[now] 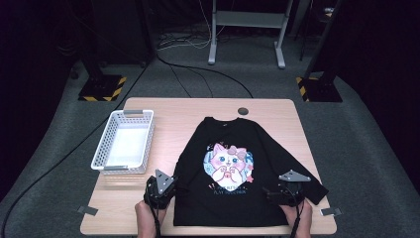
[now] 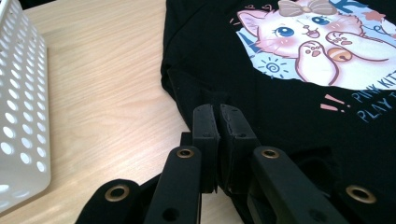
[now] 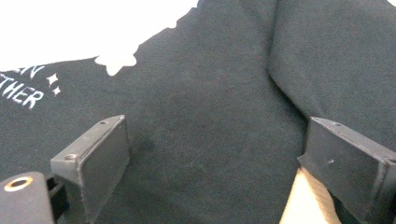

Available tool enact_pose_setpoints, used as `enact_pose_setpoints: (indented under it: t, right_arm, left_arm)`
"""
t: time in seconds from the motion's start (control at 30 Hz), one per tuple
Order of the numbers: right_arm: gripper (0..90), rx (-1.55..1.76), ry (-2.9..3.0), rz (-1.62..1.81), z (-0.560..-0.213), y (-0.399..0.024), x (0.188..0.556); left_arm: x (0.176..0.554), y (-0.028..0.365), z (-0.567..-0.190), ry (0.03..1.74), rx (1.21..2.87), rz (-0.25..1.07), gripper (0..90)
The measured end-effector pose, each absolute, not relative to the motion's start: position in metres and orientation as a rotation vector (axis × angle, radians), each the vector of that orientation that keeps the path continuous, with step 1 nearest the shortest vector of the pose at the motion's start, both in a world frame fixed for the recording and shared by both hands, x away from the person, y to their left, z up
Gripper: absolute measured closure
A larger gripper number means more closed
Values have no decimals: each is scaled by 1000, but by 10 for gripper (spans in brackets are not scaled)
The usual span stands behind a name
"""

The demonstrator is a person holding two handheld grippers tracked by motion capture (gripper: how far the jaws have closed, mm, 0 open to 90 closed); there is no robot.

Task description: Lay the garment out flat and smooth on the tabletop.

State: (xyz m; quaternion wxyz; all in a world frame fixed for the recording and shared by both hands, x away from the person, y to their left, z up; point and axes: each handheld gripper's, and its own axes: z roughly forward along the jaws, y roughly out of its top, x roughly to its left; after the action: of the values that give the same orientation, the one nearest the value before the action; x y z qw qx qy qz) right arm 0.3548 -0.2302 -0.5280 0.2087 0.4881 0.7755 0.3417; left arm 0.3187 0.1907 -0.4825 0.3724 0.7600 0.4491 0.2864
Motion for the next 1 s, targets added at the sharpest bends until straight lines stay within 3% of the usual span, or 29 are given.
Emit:
enact_pose_setpoints:
  t: [1.0]
  right_arm:
    - [68, 1359, 2156, 950, -528, -230, 355]
  left_arm:
    - [313, 236, -483, 1246, 1869, 768, 852]
